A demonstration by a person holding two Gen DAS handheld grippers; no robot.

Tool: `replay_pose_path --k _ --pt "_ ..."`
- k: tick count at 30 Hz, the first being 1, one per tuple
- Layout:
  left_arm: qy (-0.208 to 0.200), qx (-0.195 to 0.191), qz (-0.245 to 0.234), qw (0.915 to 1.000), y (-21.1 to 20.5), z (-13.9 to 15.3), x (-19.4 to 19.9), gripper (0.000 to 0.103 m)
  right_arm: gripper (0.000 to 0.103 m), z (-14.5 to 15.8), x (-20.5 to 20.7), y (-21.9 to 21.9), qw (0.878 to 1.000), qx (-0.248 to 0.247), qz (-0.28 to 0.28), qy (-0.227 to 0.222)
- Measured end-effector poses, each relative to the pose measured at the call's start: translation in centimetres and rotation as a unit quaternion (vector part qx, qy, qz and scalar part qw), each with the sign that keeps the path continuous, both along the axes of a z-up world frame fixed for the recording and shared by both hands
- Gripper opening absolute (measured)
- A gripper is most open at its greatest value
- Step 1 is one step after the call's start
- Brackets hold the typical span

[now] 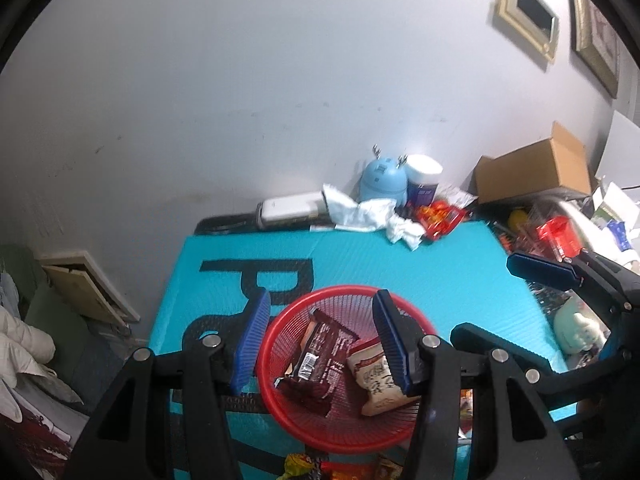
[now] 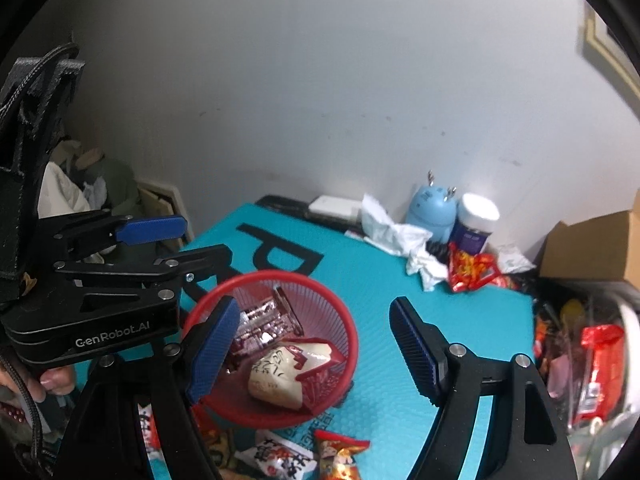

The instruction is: Organize snacks

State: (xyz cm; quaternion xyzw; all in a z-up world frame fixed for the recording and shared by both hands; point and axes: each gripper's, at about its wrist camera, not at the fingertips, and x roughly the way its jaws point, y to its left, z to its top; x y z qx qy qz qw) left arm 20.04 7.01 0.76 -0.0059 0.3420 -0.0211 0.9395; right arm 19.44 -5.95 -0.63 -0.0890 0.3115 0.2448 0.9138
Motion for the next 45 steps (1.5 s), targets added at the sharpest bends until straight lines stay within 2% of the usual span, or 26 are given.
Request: replay_pose_path --k 12,23,29,31,32,33,35,45 --pt "-0.060 0.000 -0.016 0.9981 -1.5 5.1 -5.7 0.052 0.078 4.6 -5.1 -2.1 0.998 0.012 -0.023 -0.056" --pt "-0.087 -0.001 -0.039 0.9954 -3.1 7.2 -11.2 0.052 0.078 7.0 -10.5 -4.1 0.995 0.025 -0.049 -0.079" --pt "-0.097 -0.008 -0.059 0.9935 -4.4 7.5 -14.2 0.052 0.078 7.5 -13.8 -5.4 0.993 0.032 -0.065 -0.089" --pt "-0.097 -0.009 -0.066 0.9930 -5.0 7.5 -15.1 0.060 0.078 7.5 -14.8 -5.7 0.993 0.032 -0.069 -0.092" --pt "-0.099 -0.011 -0.069 0.9926 -5.2 7.4 -15.6 0.070 0.078 7.5 -15.4 -5.9 0.992 0.033 -0.072 -0.094" --pt "-0.104 -0.010 -0.070 0.9921 -5.5 7.4 -16.2 0.074 0.078 7.5 -15.9 -6.1 0.992 0.034 -0.075 -0.094" --pt "-0.112 -0.007 -0.074 0.9910 -6.0 7.2 -17.1 0.074 0.078 7.3 -16.9 -6.6 0.992 0.037 -0.081 -0.092" --pt "-0.096 -0.010 -0.109 0.9893 -8.5 5.8 -19.7 0.074 0.078 5.7 -20.7 -8.8 0.990 0.043 -0.110 -0.074"
